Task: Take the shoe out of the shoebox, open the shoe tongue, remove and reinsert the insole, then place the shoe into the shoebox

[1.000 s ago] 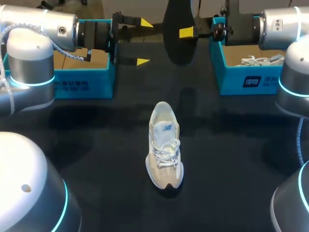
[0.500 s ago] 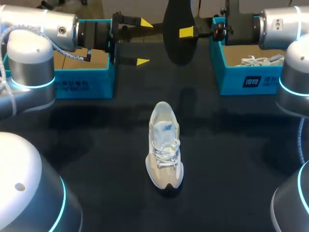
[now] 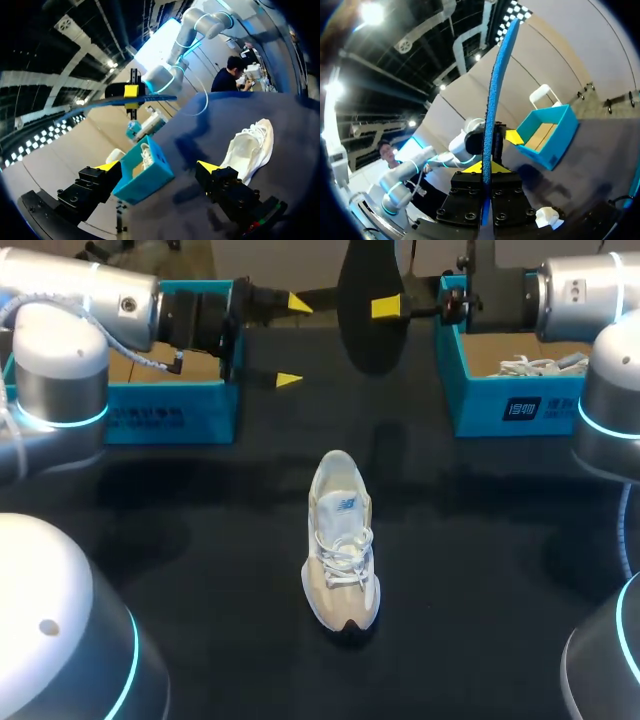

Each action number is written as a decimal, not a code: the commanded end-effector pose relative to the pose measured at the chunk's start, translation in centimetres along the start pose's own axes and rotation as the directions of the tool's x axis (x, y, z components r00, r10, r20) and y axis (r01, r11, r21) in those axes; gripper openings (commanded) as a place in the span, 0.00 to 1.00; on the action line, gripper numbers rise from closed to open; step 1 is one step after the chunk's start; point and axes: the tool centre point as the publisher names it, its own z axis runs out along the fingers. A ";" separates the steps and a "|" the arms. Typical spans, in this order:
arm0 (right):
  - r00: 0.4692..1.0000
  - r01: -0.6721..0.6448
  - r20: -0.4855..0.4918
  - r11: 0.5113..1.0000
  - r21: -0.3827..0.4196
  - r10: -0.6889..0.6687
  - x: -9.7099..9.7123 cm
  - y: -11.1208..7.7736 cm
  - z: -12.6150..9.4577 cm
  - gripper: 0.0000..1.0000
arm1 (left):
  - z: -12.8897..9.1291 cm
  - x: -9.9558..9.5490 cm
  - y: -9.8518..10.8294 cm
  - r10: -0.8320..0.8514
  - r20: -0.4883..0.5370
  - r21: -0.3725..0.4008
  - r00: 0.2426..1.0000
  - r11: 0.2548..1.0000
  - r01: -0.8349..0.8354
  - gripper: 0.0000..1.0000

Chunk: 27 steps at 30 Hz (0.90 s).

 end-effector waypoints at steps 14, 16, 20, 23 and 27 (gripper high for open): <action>0.991 0.129 -0.055 0.990 0.049 -0.126 -3.5 -2.2 2.9 0.00 | -0.9 4.1 1.9 -0.272 -0.115 -0.201 0.955 0.948 0.246 1.00; 0.988 0.144 -0.062 0.989 0.038 -0.142 -3.7 -2.6 3.2 0.00 | -0.8 4.8 2.5 -0.296 -0.120 -0.227 0.948 0.937 0.264 1.00; 0.984 0.168 -0.073 0.985 0.036 -0.165 -4.0 -3.6 3.5 0.00 | -0.9 6.3 3.3 -0.365 -0.132 -0.279 0.922 0.906 0.318 1.00; 0.982 0.176 -0.076 0.982 0.065 -0.171 -4.1 -4.2 3.9 0.00 | -1.0 7.4 3.7 -0.399 -0.140 -0.315 0.906 0.885 0.341 1.00; 0.981 0.177 -0.088 0.981 0.073 -0.171 -4.3 -5.1 4.3 0.00 | -1.5 8.6 4.2 -0.435 -0.150 -0.361 0.888 0.860 0.360 1.00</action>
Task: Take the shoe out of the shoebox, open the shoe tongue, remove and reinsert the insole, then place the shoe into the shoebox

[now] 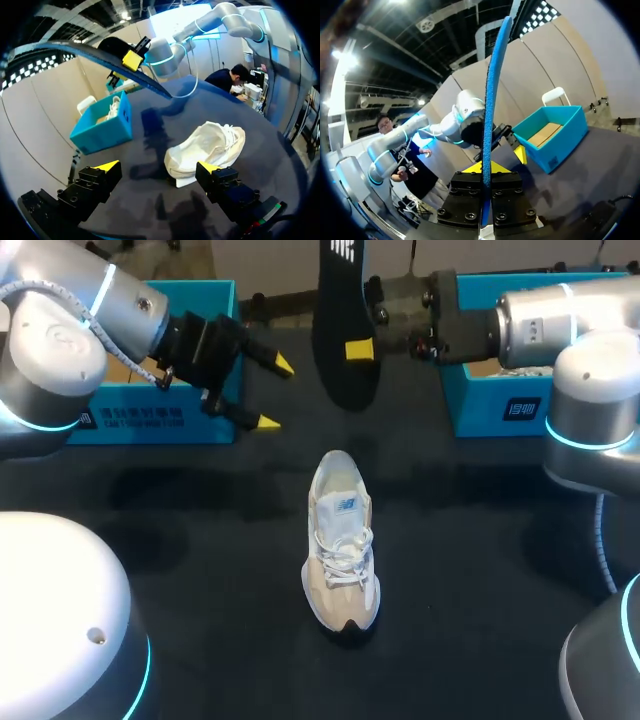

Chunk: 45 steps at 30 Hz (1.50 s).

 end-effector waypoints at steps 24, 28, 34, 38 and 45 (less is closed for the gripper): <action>0.999 -0.013 -0.048 1.000 0.011 0.014 0.0 -3.9 2.2 0.00 | 1.3 3.4 3.5 -0.071 -0.037 -0.141 0.997 0.988 0.065 1.00; 0.999 -0.013 -0.048 1.000 0.011 0.014 0.0 -3.9 2.2 0.00 | 1.3 3.4 3.5 -0.071 -0.037 -0.141 0.997 0.988 0.065 1.00; 0.999 -0.013 -0.048 1.000 0.011 0.014 0.0 -3.9 2.2 0.00 | 1.3 3.4 3.5 -0.071 -0.037 -0.141 0.997 0.988 0.065 1.00; 0.999 -0.013 -0.048 1.000 0.011 0.014 0.0 -3.9 2.2 0.00 | 1.3 3.4 3.5 -0.071 -0.037 -0.141 0.997 0.988 0.065 1.00; 0.999 0.048 0.009 0.999 0.009 -0.048 -0.6 -4.3 2.0 0.00 | 0.9 4.2 4.1 -0.134 -0.090 -0.215 0.987 0.970 0.112 1.00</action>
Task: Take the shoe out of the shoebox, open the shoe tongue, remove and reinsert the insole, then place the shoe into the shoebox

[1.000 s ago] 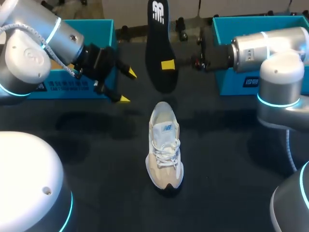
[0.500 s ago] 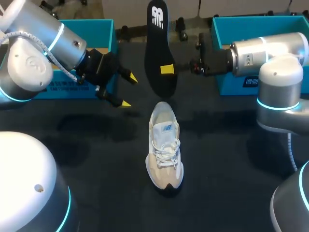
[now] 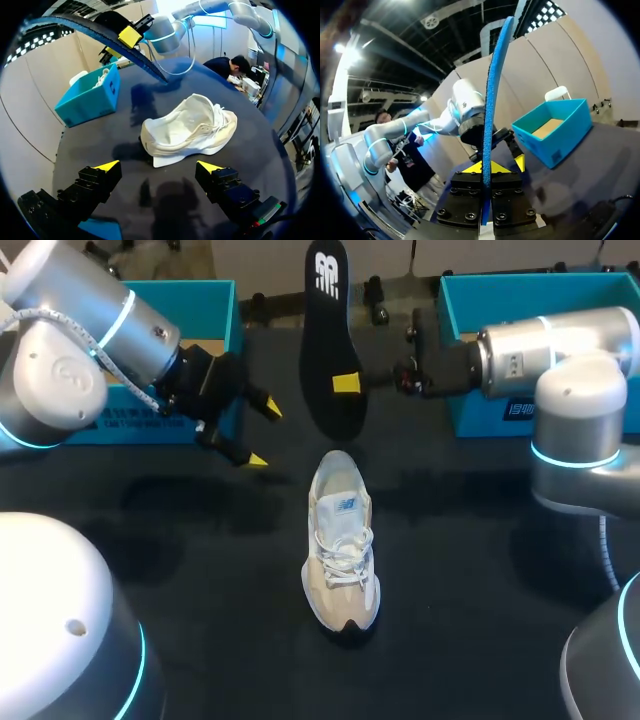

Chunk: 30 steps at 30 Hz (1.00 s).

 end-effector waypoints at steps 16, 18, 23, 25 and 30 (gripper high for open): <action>1.000 0.018 0.014 0.997 -0.079 -0.017 -1.9 -4.8 0.8 0.00 | 1.4 2.4 2.3 -0.117 -0.069 -0.119 0.991 0.987 0.108 1.00; 1.000 0.014 0.016 0.997 -0.079 -0.013 -2.1 -5.6 1.0 0.00 | 1.2 2.8 2.6 -0.124 -0.074 -0.121 0.989 0.986 0.114 1.00; 1.000 -0.005 0.017 0.996 -0.091 0.006 -2.3 -7.2 1.5 0.00 | 1.5 3.8 3.3 -0.118 -0.109 -0.130 0.987 0.986 0.103 1.00; 1.000 -0.012 0.018 0.995 -0.095 0.013 -2.2 -7.6 1.6 0.00 | 1.6 4.2 3.4 -0.116 -0.117 -0.135 0.986 0.986 0.100 1.00; 1.000 -0.020 0.014 0.995 -0.099 0.022 -2.1 -7.9 1.8 0.00 | 1.8 4.6 3.8 -0.130 -0.125 -0.143 0.984 0.983 0.111 1.00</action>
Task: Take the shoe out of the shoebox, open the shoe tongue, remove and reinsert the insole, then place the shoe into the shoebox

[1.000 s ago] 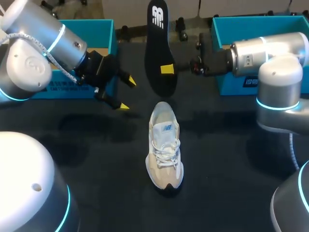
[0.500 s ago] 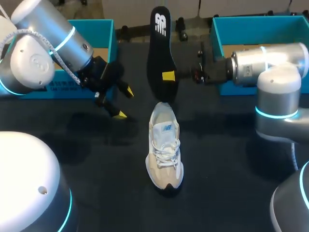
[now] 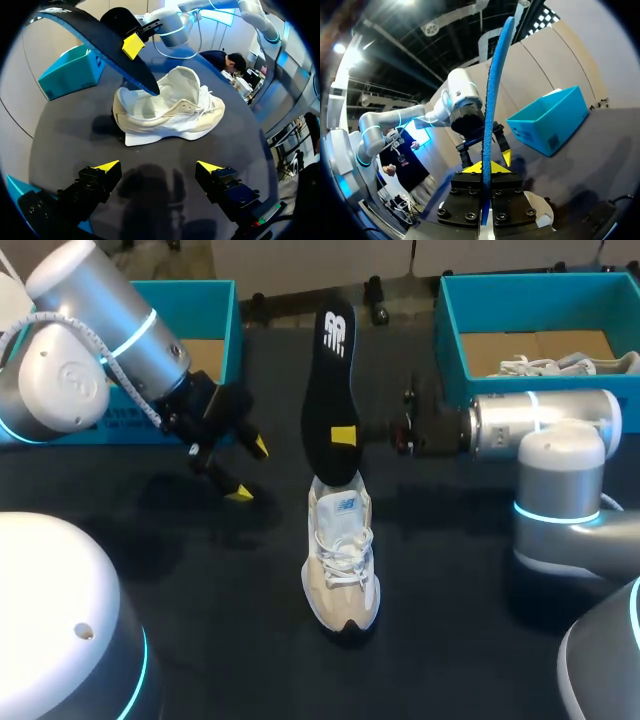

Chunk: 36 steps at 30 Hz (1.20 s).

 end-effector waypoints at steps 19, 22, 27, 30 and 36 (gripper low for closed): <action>1.000 0.009 0.002 1.000 -0.025 -0.009 0.3 -0.4 0.6 0.00 | 0.1 0.1 0.8 -0.020 0.024 -0.005 1.000 1.000 0.020 1.00; 1.000 0.009 -0.001 1.000 -0.026 -0.009 0.1 -0.6 1.0 0.00 | 0.1 0.1 0.8 -0.020 0.024 -0.005 1.000 1.000 0.020 1.00; 1.000 0.017 -0.003 0.999 -0.027 -0.018 -0.3 -0.6 1.6 0.00 | 0.1 0.1 0.8 -0.020 0.024 -0.005 1.000 1.000 0.020 1.00; 1.000 0.027 -0.001 0.999 -0.025 -0.027 -0.5 -0.8 1.8 0.00 | 0.1 0.1 0.8 -0.020 0.024 -0.005 1.000 1.000 0.020 1.00; 1.000 0.028 -0.008 0.999 -0.032 -0.028 -1.0 -1.1 2.3 0.00 | 0.2 0.2 0.8 -0.019 0.024 -0.006 1.000 1.000 0.019 1.00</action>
